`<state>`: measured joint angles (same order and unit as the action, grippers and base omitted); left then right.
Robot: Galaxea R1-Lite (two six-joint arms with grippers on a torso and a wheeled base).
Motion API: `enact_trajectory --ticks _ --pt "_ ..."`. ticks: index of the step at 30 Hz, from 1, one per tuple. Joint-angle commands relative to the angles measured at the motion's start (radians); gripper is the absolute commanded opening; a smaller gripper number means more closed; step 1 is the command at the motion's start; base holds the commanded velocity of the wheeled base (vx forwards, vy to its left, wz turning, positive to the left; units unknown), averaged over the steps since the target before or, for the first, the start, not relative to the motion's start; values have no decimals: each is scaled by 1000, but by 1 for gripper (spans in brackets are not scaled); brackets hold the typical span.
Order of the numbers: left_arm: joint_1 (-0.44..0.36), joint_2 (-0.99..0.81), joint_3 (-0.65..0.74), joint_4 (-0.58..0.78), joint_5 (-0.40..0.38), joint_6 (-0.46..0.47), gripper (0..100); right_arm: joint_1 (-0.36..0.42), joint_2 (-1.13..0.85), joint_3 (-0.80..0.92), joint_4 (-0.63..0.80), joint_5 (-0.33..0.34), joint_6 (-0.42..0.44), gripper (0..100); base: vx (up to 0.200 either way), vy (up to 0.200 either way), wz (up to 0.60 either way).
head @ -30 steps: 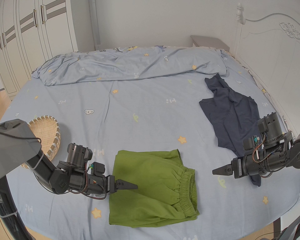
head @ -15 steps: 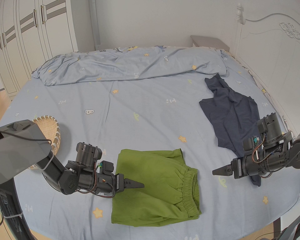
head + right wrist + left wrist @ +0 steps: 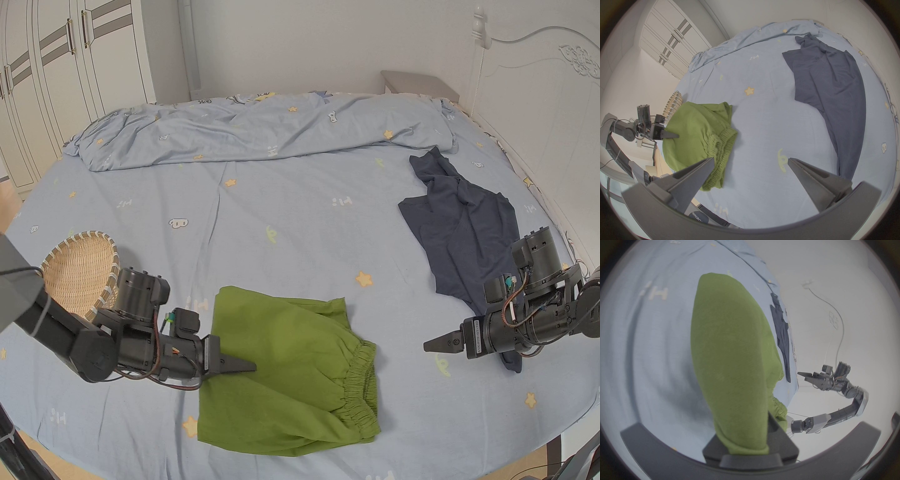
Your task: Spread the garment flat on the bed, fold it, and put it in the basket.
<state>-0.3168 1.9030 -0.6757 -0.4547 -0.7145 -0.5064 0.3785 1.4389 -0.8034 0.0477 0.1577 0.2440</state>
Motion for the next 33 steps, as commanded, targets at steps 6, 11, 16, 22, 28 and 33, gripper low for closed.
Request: enact_trajectory --ticks 6,11,16,22,28,33 --pt "148 -288 -407 682 -2 -4 0 0 5 0 0 -1 -2 100 0 0 0" --pt "188 -308 -416 697 -2 23 0 2 5 0 0 -1 -2 100 0 0 0" --pt "183 -311 -418 714 -2 26 0 2 5 0 0 -1 -2 100 0 120 0" --pt "157 -337 -418 740 -2 28 0 2 5 0 0 -1 -2 100 0 200 0" --pt "102 -331 -415 768 0 29 0 2 3 0 0 -1 0 100 0 200 0" --pt "87 -334 -410 772 0 34 0 2 1 0 0 -1 -2 100 0 200 0"
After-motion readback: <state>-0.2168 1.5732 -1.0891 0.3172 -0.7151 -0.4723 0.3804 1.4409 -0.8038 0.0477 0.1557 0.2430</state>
